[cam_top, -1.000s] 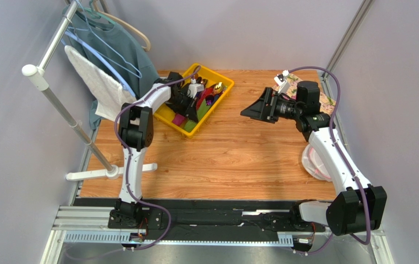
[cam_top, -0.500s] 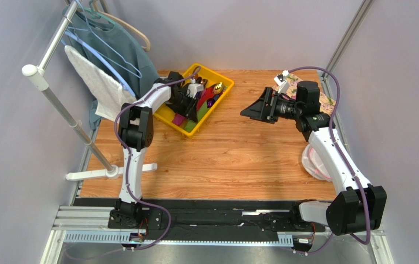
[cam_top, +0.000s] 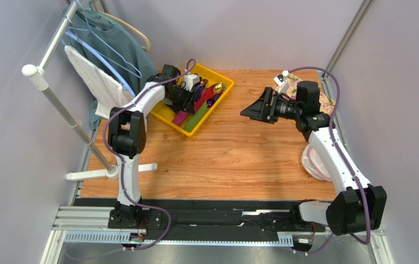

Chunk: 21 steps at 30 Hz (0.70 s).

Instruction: Place the utensils on the paper napkin and roll it up

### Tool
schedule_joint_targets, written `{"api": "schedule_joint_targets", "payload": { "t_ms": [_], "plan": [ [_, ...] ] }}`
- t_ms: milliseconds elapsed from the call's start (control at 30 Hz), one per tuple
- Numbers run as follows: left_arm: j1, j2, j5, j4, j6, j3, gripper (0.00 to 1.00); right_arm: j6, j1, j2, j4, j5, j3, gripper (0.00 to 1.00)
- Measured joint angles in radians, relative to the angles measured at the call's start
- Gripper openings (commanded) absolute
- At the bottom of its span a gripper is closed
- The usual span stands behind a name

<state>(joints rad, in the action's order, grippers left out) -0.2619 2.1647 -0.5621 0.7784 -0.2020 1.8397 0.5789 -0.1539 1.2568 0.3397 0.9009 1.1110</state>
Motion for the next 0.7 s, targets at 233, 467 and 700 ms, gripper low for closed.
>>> {"api": "schedule_joint_targets", "payload": {
  "t_ms": [233,467,700],
  "plan": [
    [-0.009,-0.126,0.064,-0.066,0.014,-0.094,0.72,-0.006,0.000,-0.001,0.003,-0.001,0.000,1.00],
    [-0.092,-0.286,0.127,-0.055,-0.023,-0.091,0.99,-0.068,0.000,-0.021,0.054,-0.035,0.010,1.00],
    [-0.241,-0.384,0.180,-0.002,-0.022,-0.010,0.99,-0.172,0.020,-0.082,0.183,-0.162,0.031,1.00]
  ]
}}
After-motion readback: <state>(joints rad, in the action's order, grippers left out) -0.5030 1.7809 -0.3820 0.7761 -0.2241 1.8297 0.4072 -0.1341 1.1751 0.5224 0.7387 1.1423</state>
